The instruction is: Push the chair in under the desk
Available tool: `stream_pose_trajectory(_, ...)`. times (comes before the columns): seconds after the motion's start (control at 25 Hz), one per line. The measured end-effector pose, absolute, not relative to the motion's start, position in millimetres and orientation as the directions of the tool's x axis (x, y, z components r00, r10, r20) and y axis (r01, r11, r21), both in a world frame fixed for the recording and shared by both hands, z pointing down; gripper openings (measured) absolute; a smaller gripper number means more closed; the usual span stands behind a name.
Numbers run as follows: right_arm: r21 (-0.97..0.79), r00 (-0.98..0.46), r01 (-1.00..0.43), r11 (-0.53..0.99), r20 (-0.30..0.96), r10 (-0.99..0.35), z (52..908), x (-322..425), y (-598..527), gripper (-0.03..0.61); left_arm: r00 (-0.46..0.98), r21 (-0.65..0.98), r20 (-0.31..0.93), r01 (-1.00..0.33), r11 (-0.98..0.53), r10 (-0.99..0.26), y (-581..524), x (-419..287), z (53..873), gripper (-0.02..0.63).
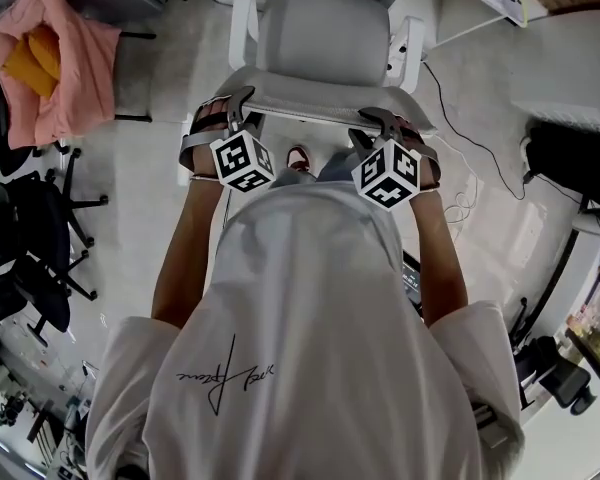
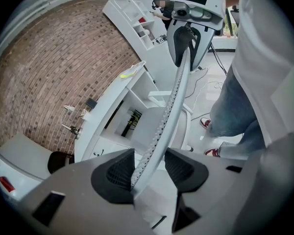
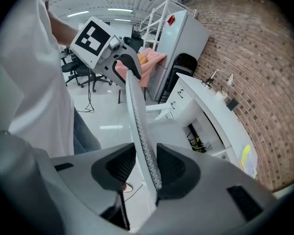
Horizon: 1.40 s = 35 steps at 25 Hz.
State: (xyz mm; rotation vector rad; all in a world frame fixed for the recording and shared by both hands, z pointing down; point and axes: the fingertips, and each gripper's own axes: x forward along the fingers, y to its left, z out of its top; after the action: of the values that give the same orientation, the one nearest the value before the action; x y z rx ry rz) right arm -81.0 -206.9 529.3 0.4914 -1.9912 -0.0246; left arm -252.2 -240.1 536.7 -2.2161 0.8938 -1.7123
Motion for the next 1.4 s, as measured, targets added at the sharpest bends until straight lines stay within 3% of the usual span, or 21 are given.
stream_pose_trajectory(1.4, 0.426, -0.377, -0.305, 0.852, 0.767, -0.519, 524, -67, -259, 0.156, 0.166, -0.542, 0.775, -0.321, -0.777, -0.610, -296, -238, 533, 0.207)
